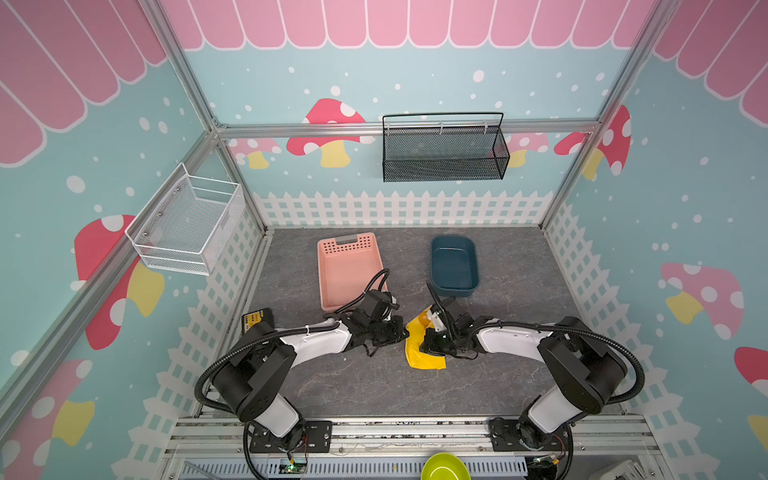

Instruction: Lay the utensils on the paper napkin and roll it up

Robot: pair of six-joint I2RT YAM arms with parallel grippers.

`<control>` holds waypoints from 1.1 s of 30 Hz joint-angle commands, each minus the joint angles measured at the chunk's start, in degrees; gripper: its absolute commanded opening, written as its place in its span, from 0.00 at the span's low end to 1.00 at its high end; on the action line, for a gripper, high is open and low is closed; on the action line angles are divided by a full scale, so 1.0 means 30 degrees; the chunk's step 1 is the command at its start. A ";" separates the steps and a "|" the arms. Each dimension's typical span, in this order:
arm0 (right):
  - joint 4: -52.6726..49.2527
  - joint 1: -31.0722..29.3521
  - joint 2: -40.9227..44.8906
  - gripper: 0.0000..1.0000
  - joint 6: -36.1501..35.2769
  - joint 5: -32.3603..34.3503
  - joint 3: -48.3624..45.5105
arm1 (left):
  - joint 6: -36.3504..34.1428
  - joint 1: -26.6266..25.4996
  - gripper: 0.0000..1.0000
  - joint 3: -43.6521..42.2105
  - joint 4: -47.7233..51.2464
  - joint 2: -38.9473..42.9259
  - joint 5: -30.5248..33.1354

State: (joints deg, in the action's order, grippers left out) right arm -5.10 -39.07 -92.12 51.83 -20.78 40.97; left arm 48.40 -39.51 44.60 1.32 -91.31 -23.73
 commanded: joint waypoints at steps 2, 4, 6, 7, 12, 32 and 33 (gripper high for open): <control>-0.0851 -0.0076 -0.0051 0.00 -0.0198 0.0425 -0.0237 | 0.1114 -0.0351 0.02 0.0630 -0.1641 -0.0931 -0.1372; -0.0804 -0.0084 -0.0033 0.00 -0.0169 0.0421 -0.0267 | 0.1473 -0.0503 0.02 0.0777 -0.2082 -0.1330 -0.1589; -0.0734 -0.0098 -0.0056 0.00 -0.0140 0.0371 -0.0308 | 0.1799 -0.0672 0.02 0.0948 -0.2497 -0.1790 -0.1743; -0.0687 -0.0073 -0.0048 0.00 -0.0117 0.0348 -0.0341 | 0.1922 -0.0759 0.01 0.1004 -0.2649 -0.1946 -0.1759; -0.0527 -0.0073 0.0250 0.00 -0.0002 0.0300 -0.0412 | 0.2656 -0.0930 0.01 0.1217 -0.3414 -0.2636 -0.1810; -0.1938 -0.0073 0.5304 0.00 0.1418 0.1247 -0.2784 | 0.2263 -0.0923 0.00 0.1598 -0.1746 -0.3267 -0.1086; -0.1972 -0.0074 0.5479 0.00 0.1513 0.1254 -0.2945 | 0.2256 -0.0923 0.00 0.1587 -0.1730 -0.3270 -0.1073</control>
State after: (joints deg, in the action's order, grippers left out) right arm -8.60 -39.07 -77.30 54.63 -18.59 33.91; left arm 54.72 -42.13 47.94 -4.71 -100.31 -28.05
